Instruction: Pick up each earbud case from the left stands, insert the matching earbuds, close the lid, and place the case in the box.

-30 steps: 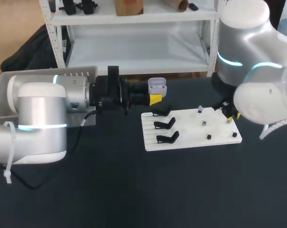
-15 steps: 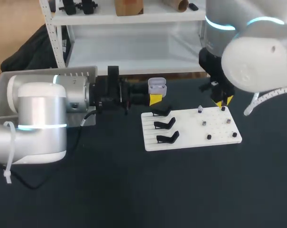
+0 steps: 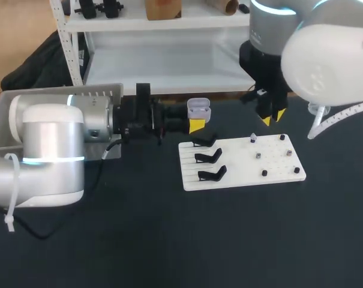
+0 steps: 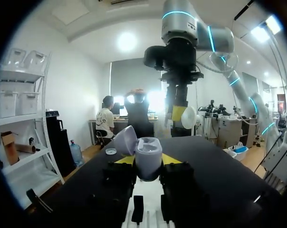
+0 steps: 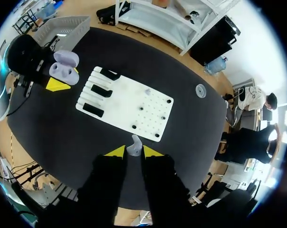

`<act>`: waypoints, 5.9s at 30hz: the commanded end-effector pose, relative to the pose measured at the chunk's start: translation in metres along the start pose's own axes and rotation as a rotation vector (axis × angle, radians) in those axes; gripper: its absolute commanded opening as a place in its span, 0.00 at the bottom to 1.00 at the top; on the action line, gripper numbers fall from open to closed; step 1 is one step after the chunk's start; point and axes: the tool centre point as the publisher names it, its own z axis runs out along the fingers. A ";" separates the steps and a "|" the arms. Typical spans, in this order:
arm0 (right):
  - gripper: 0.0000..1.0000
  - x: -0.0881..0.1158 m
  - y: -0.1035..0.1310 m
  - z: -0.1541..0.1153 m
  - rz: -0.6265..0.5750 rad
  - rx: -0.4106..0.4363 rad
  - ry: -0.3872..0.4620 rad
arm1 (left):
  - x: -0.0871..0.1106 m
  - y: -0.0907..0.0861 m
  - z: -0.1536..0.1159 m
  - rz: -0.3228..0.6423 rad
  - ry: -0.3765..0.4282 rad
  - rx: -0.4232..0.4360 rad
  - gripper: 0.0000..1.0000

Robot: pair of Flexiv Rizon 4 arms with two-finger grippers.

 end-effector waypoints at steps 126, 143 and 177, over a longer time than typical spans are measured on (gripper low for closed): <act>0.00 -0.102 0.108 -0.001 0.714 0.021 0.081 | 0.001 -0.001 0.000 0.002 -0.003 -0.005 0.00; 0.38 -0.098 0.108 -0.006 0.699 0.024 0.084 | 0.001 -0.001 0.000 0.002 -0.003 -0.005 0.00; 1.00 -0.038 0.064 -0.027 0.694 -0.108 -0.303 | 0.001 -0.001 0.000 0.002 -0.003 -0.005 0.00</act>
